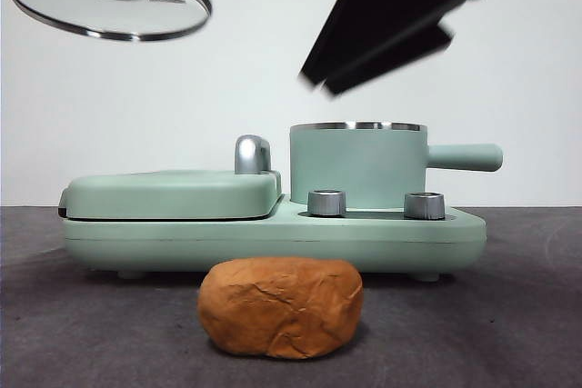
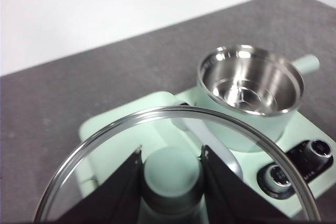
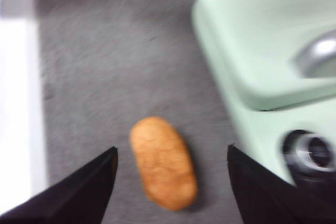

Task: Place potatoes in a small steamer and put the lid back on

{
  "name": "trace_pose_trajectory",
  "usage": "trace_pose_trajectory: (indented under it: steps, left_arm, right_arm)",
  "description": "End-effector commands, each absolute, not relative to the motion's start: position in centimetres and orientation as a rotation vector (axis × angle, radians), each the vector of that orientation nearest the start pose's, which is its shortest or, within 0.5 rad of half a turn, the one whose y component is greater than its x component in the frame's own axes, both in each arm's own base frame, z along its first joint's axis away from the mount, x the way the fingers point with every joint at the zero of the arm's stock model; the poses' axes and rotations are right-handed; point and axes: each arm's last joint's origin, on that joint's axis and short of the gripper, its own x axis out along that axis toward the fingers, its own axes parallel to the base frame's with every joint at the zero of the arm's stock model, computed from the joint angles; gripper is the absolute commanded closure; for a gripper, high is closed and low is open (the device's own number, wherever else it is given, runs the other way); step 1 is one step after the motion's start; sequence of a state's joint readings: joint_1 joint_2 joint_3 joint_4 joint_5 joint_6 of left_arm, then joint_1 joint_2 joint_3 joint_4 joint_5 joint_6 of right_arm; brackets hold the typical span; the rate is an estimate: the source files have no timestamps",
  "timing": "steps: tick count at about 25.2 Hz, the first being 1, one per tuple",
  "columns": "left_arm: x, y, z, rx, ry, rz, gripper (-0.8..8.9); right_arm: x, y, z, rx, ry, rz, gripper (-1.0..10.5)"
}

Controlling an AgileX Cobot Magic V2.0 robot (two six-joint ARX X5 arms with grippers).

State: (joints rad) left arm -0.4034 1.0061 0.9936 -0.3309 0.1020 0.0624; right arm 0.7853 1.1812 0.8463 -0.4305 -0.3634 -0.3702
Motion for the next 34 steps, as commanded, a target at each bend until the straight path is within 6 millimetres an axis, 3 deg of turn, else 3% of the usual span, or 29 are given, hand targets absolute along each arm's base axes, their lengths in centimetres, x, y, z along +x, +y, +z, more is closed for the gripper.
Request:
trace_pose_trajectory:
  steps: [1,10,21,34]
  left_arm:
    - [19.4,-8.4,36.2,0.100,0.275,-0.500,8.05]
    - [19.2,-8.0,36.3,0.099,0.280,-0.488,8.05]
    - [19.2,-8.0,36.3,0.099,0.280,-0.488,8.05]
    - [19.1,-8.0,36.1,0.103,0.303,-0.488,8.05]
  right_arm:
    - [16.3,19.3,24.5,-0.518,0.630,1.274,6.2]
    - [16.9,21.9,20.3,-0.640,0.751,1.289,6.2]
    - [18.1,23.1,16.9,-0.708,0.811,1.262,6.2]
    - [17.6,23.2,17.3,-0.668,0.836,1.252,7.2]
